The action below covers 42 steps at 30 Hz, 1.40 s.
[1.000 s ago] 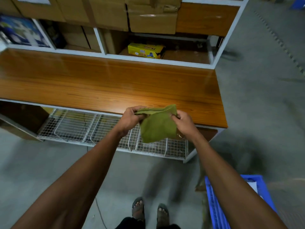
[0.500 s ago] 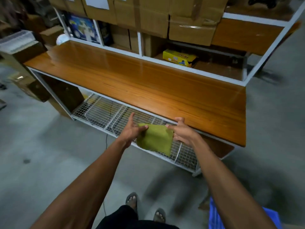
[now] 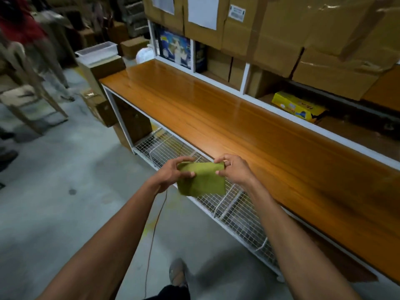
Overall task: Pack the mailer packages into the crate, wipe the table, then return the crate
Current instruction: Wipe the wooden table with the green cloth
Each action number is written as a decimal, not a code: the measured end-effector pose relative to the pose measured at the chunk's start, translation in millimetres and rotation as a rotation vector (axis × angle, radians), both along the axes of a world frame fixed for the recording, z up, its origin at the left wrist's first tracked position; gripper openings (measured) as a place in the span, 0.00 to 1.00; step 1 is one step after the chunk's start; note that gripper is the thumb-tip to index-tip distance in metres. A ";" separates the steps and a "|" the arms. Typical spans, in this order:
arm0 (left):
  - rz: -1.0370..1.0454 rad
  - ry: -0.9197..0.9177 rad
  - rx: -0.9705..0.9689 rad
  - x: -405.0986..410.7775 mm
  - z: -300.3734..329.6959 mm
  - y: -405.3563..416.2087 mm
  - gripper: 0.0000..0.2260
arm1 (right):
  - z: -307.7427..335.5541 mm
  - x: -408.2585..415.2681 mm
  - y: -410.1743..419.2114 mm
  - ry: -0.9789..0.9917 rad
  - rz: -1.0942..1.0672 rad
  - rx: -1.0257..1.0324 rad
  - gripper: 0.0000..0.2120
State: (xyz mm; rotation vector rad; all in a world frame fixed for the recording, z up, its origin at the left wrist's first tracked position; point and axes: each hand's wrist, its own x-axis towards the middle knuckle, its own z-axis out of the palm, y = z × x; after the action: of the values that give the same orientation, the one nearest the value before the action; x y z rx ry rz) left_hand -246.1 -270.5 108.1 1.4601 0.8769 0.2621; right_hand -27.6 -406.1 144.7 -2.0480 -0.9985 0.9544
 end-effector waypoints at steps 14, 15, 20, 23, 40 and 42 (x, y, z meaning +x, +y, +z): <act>0.240 0.089 0.268 -55.5 0.6 223.1 0.07 | 9.9 -35.9 261.4 -0.196 0.218 0.118 0.05; 0.268 0.090 0.278 -59.1 0.0 235.5 0.07 | 7.7 -38.4 278.9 -0.191 0.228 0.125 0.04; 0.387 0.100 0.347 -75.0 -4.0 299.6 0.07 | -3.1 -42.4 363.5 -0.048 0.320 0.120 0.04; 0.471 0.090 0.295 -83.5 -2.8 335.2 0.03 | -5.8 -44.7 415.7 0.032 0.391 0.133 0.04; 0.909 -0.069 0.359 -110.3 17.6 554.4 0.11 | 10.3 -76.9 725.3 0.126 0.626 0.279 0.18; 0.895 -0.075 0.355 -113.7 12.7 583.8 0.13 | 8.8 -82.8 754.9 0.133 0.620 0.285 0.18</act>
State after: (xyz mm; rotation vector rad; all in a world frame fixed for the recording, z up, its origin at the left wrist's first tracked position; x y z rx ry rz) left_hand -359.8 313.3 120.7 1.2721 1.4358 1.1756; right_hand -110.4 348.8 153.5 -1.4371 -1.6346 1.1516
